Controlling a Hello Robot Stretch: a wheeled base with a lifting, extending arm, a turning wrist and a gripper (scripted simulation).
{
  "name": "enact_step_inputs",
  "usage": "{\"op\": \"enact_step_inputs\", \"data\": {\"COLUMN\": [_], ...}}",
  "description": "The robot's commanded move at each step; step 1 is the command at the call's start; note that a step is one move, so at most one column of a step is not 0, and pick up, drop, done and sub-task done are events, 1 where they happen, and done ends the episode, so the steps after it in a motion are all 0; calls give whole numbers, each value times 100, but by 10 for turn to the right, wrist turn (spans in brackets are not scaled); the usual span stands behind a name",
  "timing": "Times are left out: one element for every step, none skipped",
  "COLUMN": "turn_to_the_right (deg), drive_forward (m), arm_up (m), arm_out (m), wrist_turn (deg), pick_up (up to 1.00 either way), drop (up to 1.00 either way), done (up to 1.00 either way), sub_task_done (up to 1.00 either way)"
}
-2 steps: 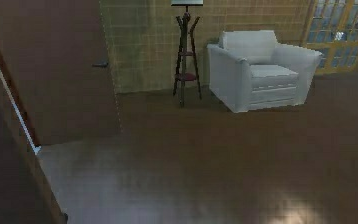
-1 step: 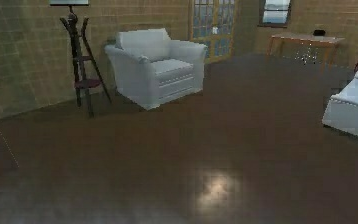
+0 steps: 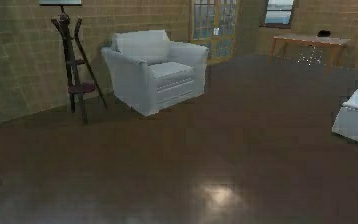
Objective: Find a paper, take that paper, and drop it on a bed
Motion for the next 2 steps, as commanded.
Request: {"op": "enact_step_inputs", "data": {"turn_to_the_right": [330,0], "drive_forward": [0,100], "arm_up": [0,0], "arm_out": [0,0], "wrist_turn": [0,0], "pick_up": [0,0], "drop": [0,0], "done": [0,0], "sub_task_done": [0,0]}}
